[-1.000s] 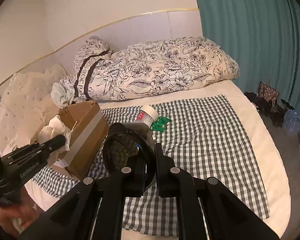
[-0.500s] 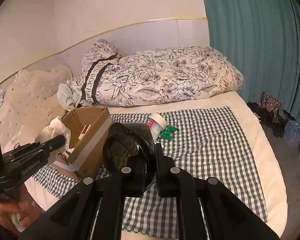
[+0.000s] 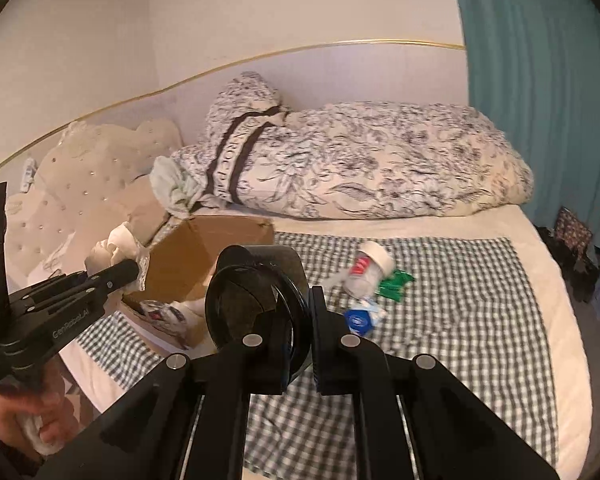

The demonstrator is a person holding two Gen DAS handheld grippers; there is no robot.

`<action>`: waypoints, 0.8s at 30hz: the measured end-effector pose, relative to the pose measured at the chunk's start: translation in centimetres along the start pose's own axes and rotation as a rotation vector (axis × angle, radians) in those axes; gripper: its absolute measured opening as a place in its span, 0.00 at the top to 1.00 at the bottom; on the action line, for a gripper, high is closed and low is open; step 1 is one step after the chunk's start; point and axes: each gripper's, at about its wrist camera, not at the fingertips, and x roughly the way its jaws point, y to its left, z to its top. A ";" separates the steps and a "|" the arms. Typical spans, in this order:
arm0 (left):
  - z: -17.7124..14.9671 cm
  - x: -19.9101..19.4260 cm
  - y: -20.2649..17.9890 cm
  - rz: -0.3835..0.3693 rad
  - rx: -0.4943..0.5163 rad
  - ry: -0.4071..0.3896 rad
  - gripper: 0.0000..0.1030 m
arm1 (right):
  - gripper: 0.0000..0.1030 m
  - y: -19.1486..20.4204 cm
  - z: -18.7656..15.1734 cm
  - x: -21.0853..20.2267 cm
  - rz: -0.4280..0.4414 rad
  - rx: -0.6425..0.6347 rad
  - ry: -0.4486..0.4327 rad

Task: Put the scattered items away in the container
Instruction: 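Carry the lace cloth and black ring over the cardboard box with both tools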

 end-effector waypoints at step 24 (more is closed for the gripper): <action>1.1 4.1 7.9 0.084 -0.043 0.037 0.87 | 0.92 9.4 2.9 9.1 0.142 -0.120 0.070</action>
